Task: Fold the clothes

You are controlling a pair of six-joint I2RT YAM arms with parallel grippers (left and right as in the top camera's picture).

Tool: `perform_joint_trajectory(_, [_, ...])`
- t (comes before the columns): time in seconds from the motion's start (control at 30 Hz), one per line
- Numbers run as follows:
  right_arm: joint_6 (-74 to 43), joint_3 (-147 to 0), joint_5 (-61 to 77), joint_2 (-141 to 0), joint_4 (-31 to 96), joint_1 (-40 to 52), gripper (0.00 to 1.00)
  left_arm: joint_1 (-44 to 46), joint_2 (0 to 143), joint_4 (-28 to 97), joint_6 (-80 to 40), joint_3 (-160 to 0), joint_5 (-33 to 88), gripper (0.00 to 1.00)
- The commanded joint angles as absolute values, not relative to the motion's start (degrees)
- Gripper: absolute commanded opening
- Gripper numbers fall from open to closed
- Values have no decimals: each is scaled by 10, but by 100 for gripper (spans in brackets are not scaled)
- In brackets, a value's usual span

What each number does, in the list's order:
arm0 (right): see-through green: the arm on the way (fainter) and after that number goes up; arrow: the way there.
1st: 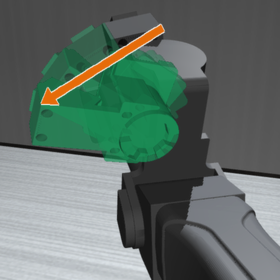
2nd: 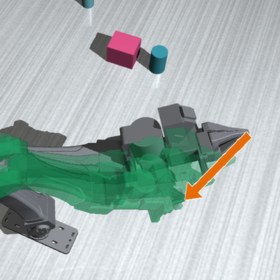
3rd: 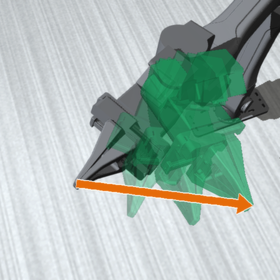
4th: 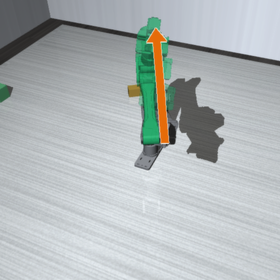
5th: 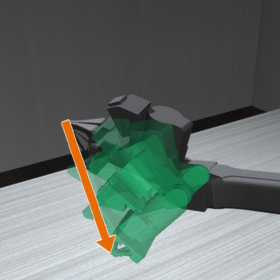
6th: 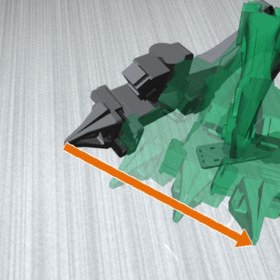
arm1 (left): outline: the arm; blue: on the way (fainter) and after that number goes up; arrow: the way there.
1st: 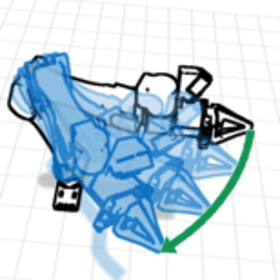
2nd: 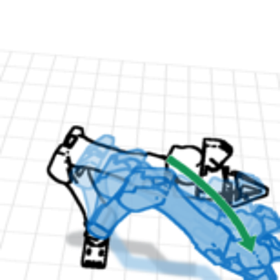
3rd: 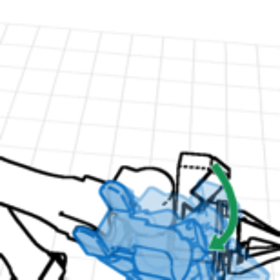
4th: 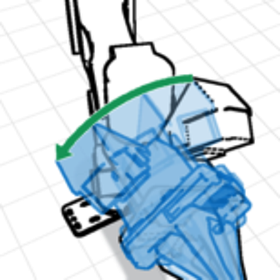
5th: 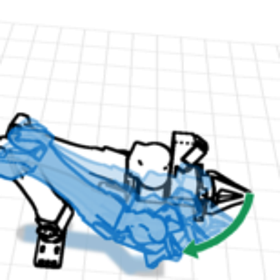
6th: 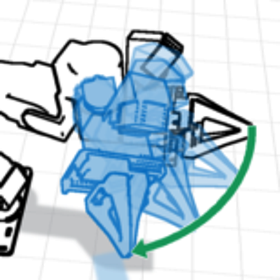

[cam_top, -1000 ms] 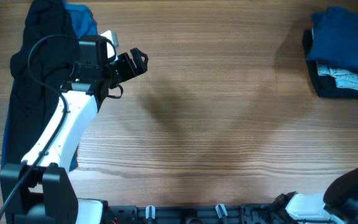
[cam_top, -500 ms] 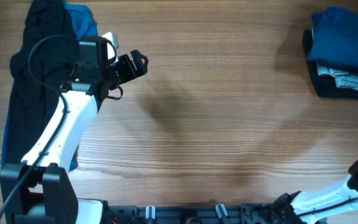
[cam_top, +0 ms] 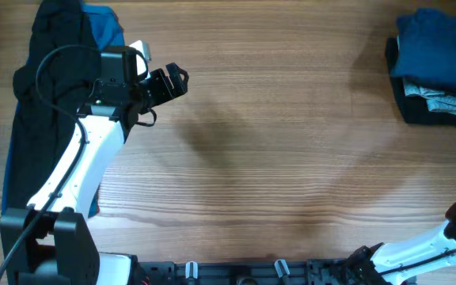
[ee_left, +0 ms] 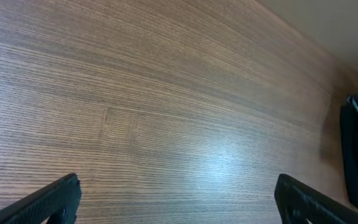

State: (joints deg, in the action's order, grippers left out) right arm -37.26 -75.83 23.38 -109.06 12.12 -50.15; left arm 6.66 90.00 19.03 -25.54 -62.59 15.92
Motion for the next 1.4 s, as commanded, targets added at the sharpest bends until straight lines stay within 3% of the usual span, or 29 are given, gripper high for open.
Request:
perform_joint_trajectory(0.0, [-360, -755, 205, -1110, 102, -503, 69, 69, 900, 187, -240, -627, 154, 100])
perform_joint_trajectory(0.07, [-359, -755, 204, -1116, 80, -503, 64, 69, 900, 187, -240, -627, 154, 100])
perform_joint_trajectory(0.1, [-359, -755, 206, -1120, 65, -503, 57, 69, 900, 187, -240, -627, 154, 100])
perform_joint_trajectory(0.17, [-357, -755, 205, -1125, 48, -503, 33, 69, 900, 187, -240, -627, 154, 100])
perform_joint_trajectory(0.33, [-355, -755, 206, -1139, 30, -501, 4, 69, 900, 187, -240, -627, 154, 100])
perform_joint_trajectory(0.73, [-207, -755, 208, -1144, -159, -505, 4, 69, 900, 187, -240, -627, 154, 100])
perform_joint_trajectory(0.87, [-145, -755, 188, -1150, -161, -505, 4, 69, 900, 187, -240, -627, 154, 100])
perform_joint_trajectory(0.97, [-190, -755, 193, -1148, -119, -506, 4, 69, 900, 187, -243, -627, 154, 100])
perform_joint_trajectory(1.0, [-243, -755, 194, -1145, -89, -508, 8, 69, 900, 187, -243, -627, 154, 100])
perform_joint_trajectory(1.03, [-286, -755, 204, -1139, -52, -510, 46, 69, 900, 187, -242, -627, 154, 100])
perform_joint_trajectory(1.07, [-315, -755, 221, -1131, -14, -510, 75, 69, 900, 187, -243, -627, 154, 100])
perform_joint_trajectory(1.1, [-337, -755, 234, -1120, 28, -510, 85, 69, 900, 187, -242, -627, 154, 100])
perform_joint_trajectory(1.23, [-350, -755, 241, -1064, 117, -510, 88, 69, 900, 187, -242, -627, 154, 100])
perform_joint_trajectory(1.37, [-347, -755, 323, -974, 122, -505, 88, 69, 900, 187, -242, -627, 154, 100])
